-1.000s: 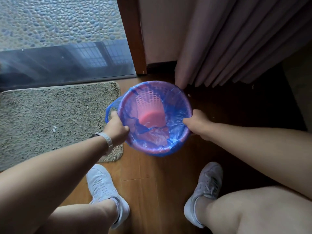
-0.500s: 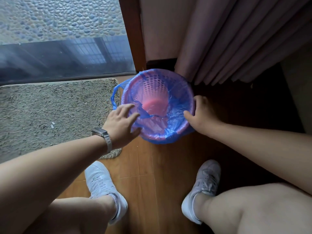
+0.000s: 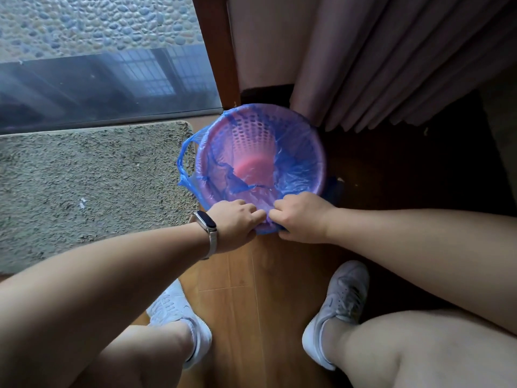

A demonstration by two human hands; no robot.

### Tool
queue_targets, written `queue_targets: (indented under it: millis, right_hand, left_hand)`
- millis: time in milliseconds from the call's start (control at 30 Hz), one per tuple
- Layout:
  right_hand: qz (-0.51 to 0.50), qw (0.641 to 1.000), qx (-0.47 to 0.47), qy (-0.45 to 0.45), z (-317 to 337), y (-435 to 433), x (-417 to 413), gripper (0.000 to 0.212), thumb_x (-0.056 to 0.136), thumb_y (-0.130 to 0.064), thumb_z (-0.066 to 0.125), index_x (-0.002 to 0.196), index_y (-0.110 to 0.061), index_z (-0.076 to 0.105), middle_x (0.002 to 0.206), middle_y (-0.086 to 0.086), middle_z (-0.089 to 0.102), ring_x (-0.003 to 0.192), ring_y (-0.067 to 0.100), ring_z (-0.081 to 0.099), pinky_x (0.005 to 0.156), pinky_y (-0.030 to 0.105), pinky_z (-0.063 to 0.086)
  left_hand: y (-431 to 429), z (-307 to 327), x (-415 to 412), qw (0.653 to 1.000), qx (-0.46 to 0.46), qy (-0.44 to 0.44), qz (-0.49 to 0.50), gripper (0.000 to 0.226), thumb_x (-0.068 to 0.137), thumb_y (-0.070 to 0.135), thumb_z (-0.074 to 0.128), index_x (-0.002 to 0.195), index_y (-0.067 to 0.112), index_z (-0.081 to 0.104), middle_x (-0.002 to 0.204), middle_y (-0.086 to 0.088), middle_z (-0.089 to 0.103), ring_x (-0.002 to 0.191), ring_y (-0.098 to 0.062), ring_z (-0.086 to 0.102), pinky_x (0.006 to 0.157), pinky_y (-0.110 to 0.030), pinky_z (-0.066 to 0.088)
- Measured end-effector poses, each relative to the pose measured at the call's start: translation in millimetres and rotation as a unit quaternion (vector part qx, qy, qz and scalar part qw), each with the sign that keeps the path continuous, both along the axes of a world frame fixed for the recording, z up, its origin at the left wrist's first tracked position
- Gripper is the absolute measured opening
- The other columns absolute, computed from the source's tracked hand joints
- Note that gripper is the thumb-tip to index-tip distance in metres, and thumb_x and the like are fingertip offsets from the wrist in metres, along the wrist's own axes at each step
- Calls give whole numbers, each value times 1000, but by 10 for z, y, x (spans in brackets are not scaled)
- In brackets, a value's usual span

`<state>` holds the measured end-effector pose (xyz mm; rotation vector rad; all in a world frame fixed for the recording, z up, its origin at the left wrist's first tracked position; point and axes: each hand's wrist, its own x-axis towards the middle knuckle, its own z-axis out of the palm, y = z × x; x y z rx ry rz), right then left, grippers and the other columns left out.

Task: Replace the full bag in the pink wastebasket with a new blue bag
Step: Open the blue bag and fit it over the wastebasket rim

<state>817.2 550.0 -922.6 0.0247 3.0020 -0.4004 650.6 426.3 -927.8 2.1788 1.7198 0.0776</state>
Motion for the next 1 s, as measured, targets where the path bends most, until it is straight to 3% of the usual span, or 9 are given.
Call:
queue_targets:
  millis: [67, 167, 367, 500, 567, 667, 833, 900, 1000]
  right_hand:
    - [3, 1000, -15, 6, -77, -5, -9, 20, 80, -28, 54, 78, -9, 60, 67, 9, 59, 53, 30, 57, 42, 29, 33]
    - [3, 999, -37, 21, -137, -8, -11, 36, 85, -31, 34, 78, -9, 62, 66, 8, 59, 52, 27, 57, 41, 28, 32]
    - [20, 999, -8, -23, -19, 116, 37, 12, 71, -23, 65, 75, -12, 60, 69, 8, 59, 58, 31, 57, 48, 34, 39]
    - [-5, 999, 43, -25, 45, 347, 130, 21, 71, -30, 52, 83, -15, 62, 77, 5, 62, 71, 30, 58, 71, 38, 45]
    - [-21, 998, 53, -19, 48, 421, 185, 17, 73, -27, 51, 77, -14, 61, 74, 6, 62, 69, 31, 58, 75, 38, 45]
    - [-22, 998, 53, -20, 3, 443, 232, 12, 74, -20, 50, 71, -13, 59, 70, 7, 61, 66, 32, 58, 76, 38, 46]
    - [-16, 999, 36, -28, -30, 484, 191, 6, 71, -11, 60, 68, -13, 55, 66, 7, 57, 62, 31, 57, 70, 38, 47]
    - [-8, 999, 28, -46, -8, 499, 201, 8, 68, -11, 63, 69, -14, 56, 68, 6, 58, 65, 31, 57, 74, 38, 46]
    - [-26, 997, 23, -67, 94, 482, 232, 19, 65, -26, 54, 78, -14, 62, 84, 4, 62, 83, 29, 58, 90, 39, 42]
  left_hand:
    - [7, -54, 6, 1000, 5, -3, -14, 34, 80, 35, 31, 88, 14, 57, 75, -7, 61, 68, -32, 60, 46, -36, 50]
    - [12, -108, -19, 999, 5, -9, -37, 26, 81, 31, 34, 87, 14, 52, 73, -7, 59, 65, -31, 58, 44, -37, 50]
    - [-34, -16, -194, 998, 13, 29, -45, 23, 76, 31, 42, 79, 16, 59, 69, -1, 61, 64, -28, 61, 52, -33, 48]
    - [-85, 38, -490, 997, 33, 69, -29, 20, 74, 26, 46, 84, 19, 62, 73, 2, 64, 72, -26, 62, 71, -35, 48]
    - [-106, 17, -586, 995, 38, 83, -25, 13, 75, 21, 51, 83, 19, 61, 72, 2, 63, 72, -26, 61, 76, -36, 47]
    - [-123, -34, -572, 995, 40, 88, -19, 8, 72, 13, 57, 76, 19, 57, 66, 2, 60, 65, -25, 60, 69, -34, 43]
    - [-50, -22, -558, 998, 24, 60, -6, 9, 70, 14, 48, 72, 17, 57, 62, 1, 58, 59, -24, 60, 62, -31, 44]
    - [-68, -10, -568, 999, 12, 46, -16, 16, 69, 18, 45, 77, 17, 58, 67, 0, 60, 64, -26, 61, 66, -33, 45]
    - [-101, 71, -587, 999, 15, 32, -31, 38, 64, 32, 51, 96, 16, 62, 93, -2, 66, 86, -27, 61, 79, -37, 47]
